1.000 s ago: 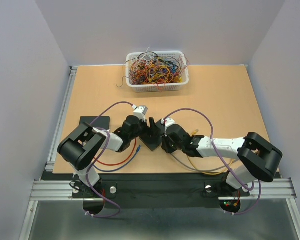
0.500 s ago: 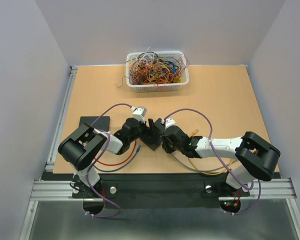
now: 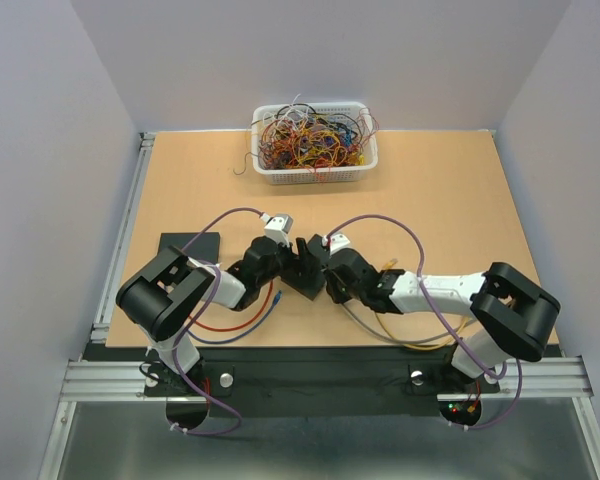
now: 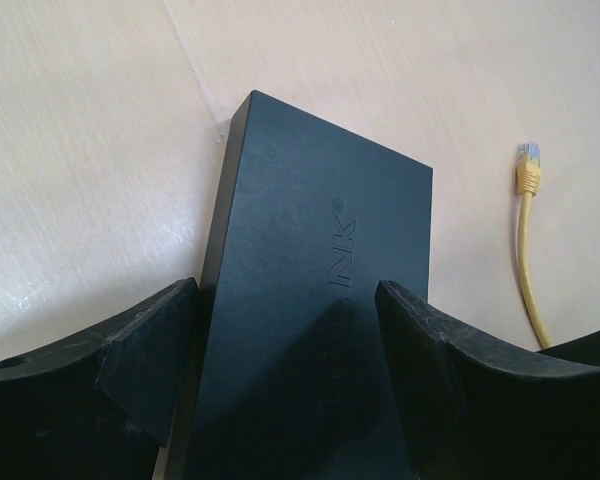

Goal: Insert the plug into the switch port

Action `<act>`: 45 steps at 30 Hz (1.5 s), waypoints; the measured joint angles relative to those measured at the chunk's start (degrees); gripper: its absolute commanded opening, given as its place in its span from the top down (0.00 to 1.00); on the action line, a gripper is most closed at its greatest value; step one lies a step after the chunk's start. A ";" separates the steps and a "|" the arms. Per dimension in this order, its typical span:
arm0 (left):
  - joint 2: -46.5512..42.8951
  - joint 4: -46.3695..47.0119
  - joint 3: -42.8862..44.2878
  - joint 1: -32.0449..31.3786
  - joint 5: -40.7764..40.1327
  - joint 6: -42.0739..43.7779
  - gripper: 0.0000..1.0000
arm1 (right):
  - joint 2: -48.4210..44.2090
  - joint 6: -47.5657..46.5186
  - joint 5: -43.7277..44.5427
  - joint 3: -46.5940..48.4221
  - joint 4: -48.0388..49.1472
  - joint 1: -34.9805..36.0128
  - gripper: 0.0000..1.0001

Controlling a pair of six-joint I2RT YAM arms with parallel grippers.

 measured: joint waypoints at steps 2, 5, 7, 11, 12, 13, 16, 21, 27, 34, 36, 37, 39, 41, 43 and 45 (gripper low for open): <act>0.00 0.09 -0.07 -0.13 -0.22 0.02 0.18 | 0.22 -1.05 -1.73 0.37 -0.39 -0.11 1.00; 0.00 0.37 -0.24 -0.20 -0.42 0.02 0.18 | 0.24 -2.16 -4.28 0.44 -0.39 -0.11 1.00; 0.02 1.16 -0.72 -0.26 -0.44 0.02 0.18 | 0.24 -2.78 -5.95 0.46 -0.39 -0.11 1.00; 0.35 2.58 -1.29 -0.39 -0.33 0.13 0.18 | 0.24 -3.78 -7.76 0.46 -0.33 -0.11 0.99; 0.39 2.86 -1.40 -0.39 -0.28 0.20 0.18 | 0.24 -4.02 -7.96 0.46 -0.33 -0.11 1.00; 0.50 3.21 -1.51 -0.39 -0.28 0.24 0.18 | 0.24 -4.17 -8.11 0.46 -0.33 -0.11 1.00; 0.92 4.39 -1.79 -0.42 -0.24 0.28 0.18 | 0.31 -4.33 -8.11 0.50 -0.31 -0.11 0.99; 1.22 6.34 -2.73 -0.55 -0.39 0.33 0.18 | 2.25 -4.15 -8.13 2.34 -0.70 -0.15 1.00; 2.32 9.88 -3.82 -0.55 -0.68 0.52 0.18 | 2.67 -1.90 -9.29 2.73 -0.87 -1.62 1.00; 3.02 12.17 -4.50 -0.55 -0.63 0.63 0.18 | 2.93 2.36 -18.25 1.99 0.59 -6.97 1.00; 3.58 13.33 -4.68 -0.55 -0.66 0.61 0.18 | 3.17 2.47 -18.95 1.99 0.83 -7.26 1.00; 3.98 14.19 -4.81 -0.55 -0.68 0.61 0.18 | 3.32 2.56 -19.30 1.99 1.03 -7.39 0.99; 4.55 15.50 -5.03 -0.52 -0.70 0.59 0.18 | 3.54 2.56 -20.00 2.01 1.27 -7.61 1.00; 5.57 17.90 -5.57 -0.52 -0.68 0.33 0.18 | 3.69 2.45 -20.41 2.03 1.38 -7.63 1.00; 6.32 19.89 -6.10 -0.52 -0.70 0.11 0.18 | 3.91 2.21 -20.55 2.36 1.16 -7.63 1.00; 6.93 21.53 -6.58 -0.52 -0.90 -0.09 0.18 | 4.42 1.81 -20.52 3.48 -0.39 -7.63 0.99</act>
